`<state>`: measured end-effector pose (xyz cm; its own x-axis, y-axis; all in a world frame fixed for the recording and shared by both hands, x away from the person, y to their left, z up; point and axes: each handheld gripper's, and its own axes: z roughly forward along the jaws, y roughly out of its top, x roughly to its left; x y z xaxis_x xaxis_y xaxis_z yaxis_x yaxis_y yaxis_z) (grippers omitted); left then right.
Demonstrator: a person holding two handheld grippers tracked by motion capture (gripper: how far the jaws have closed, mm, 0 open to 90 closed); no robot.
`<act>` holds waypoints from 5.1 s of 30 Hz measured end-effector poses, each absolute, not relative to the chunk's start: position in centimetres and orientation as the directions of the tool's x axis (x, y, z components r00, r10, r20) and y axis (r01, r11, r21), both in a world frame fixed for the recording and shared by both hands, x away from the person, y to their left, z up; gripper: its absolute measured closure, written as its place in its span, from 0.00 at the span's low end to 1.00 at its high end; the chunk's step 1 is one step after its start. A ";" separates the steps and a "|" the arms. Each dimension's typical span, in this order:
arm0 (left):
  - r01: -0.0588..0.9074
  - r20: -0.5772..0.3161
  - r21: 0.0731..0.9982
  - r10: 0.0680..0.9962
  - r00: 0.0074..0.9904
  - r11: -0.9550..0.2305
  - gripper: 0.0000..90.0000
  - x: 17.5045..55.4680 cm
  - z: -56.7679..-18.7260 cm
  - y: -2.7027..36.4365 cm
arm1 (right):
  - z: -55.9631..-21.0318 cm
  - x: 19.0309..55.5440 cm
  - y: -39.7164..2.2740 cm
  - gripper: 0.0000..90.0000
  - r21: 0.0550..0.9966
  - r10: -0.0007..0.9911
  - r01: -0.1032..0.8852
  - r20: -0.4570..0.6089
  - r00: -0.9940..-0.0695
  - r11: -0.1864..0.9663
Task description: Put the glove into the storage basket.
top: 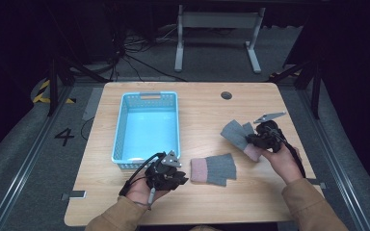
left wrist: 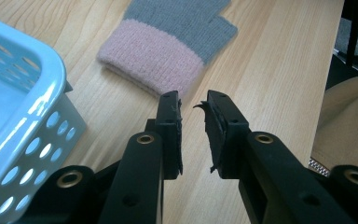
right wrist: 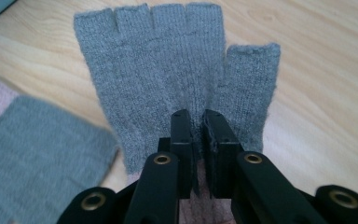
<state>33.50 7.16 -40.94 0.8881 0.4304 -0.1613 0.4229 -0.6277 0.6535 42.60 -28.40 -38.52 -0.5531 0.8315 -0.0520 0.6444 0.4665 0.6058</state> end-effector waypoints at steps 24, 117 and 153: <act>0.415 -0.164 0.653 0.417 0.894 -0.633 0.84 33.7 -41.0 6.8 | -42.0 37.8 -32.2 0.91 0.521 0.885 0.749 -0.030 -0.464 0.410; 0.403 -0.148 0.669 0.419 0.896 -0.625 0.82 33.7 -40.6 6.8 | -37.9 36.9 -30.5 1.00 0.647 0.801 0.639 0.072 -0.594 0.416; 0.405 -0.154 0.665 0.415 0.897 -0.627 0.82 33.8 -40.7 6.8 | -43.6 43.4 -24.3 1.00 0.530 0.741 0.634 0.017 -0.672 0.563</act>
<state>33.76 6.83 -40.74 0.8968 0.4146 -0.1543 0.4045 -0.6273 0.6655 43.40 -24.27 -43.56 -0.6718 0.7405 0.0175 0.6344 0.5631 0.5296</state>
